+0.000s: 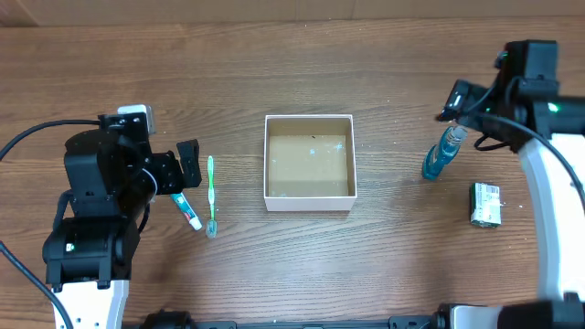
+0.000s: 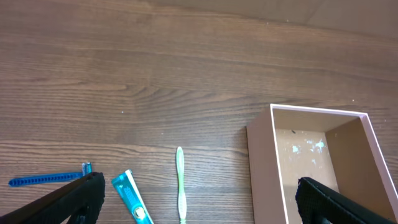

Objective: Pack container
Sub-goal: 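Move the right gripper to the teal mouthwash bottle and grasp its neck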

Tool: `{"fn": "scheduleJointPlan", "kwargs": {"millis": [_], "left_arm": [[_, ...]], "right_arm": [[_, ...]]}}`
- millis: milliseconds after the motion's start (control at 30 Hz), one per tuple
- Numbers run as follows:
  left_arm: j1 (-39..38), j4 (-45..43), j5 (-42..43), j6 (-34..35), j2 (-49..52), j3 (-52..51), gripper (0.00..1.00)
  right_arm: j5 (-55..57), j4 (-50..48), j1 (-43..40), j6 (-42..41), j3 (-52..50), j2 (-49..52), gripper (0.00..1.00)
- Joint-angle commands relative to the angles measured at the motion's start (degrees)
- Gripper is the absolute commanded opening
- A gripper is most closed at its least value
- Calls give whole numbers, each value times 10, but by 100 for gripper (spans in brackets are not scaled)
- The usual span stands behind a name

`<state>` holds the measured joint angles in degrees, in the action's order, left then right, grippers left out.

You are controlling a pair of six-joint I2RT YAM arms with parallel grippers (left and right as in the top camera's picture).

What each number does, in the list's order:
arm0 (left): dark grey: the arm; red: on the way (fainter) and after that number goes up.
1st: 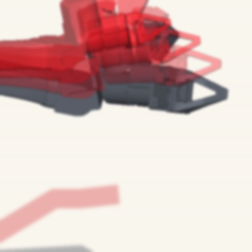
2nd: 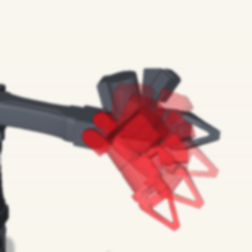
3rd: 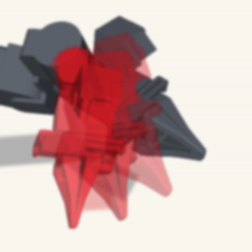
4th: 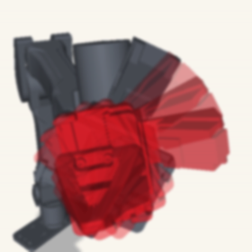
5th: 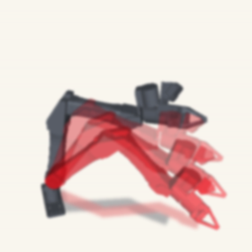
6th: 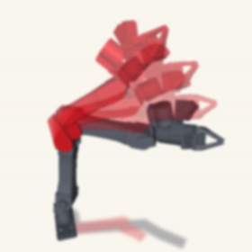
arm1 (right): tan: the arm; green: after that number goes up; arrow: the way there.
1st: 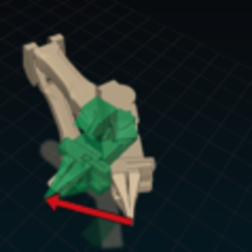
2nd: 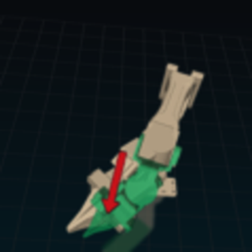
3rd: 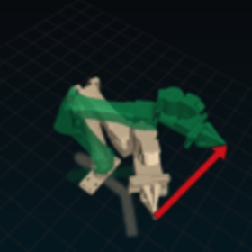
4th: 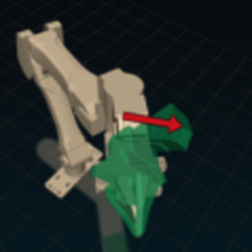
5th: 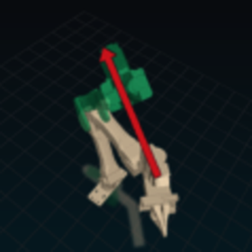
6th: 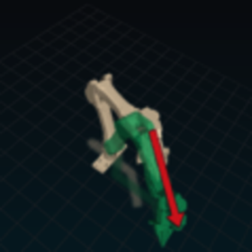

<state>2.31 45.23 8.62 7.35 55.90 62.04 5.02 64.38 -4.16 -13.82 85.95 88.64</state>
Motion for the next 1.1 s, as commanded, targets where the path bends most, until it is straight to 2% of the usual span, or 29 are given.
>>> {"fn": "scheduleJointPlan", "kwargs": {"millis": [0,333,600,767,1067], "left_arm": [[3,0,15,-9,7,17,100],[3,0,15,-9,10,17,100],[3,0,15,-9,10,17,100],[3,0,15,-9,10,17,100],[3,3,15,-9,10,17,100]], "right_arm": [[-4,10,1,-15,1,51,100],[-17,21,1,-27,-2,129,100],[-17,28,1,-27,-4,136,99],[-33,33,1,-27,-5,136,95],[-32,16,1,-27,-21,136,96]]}}
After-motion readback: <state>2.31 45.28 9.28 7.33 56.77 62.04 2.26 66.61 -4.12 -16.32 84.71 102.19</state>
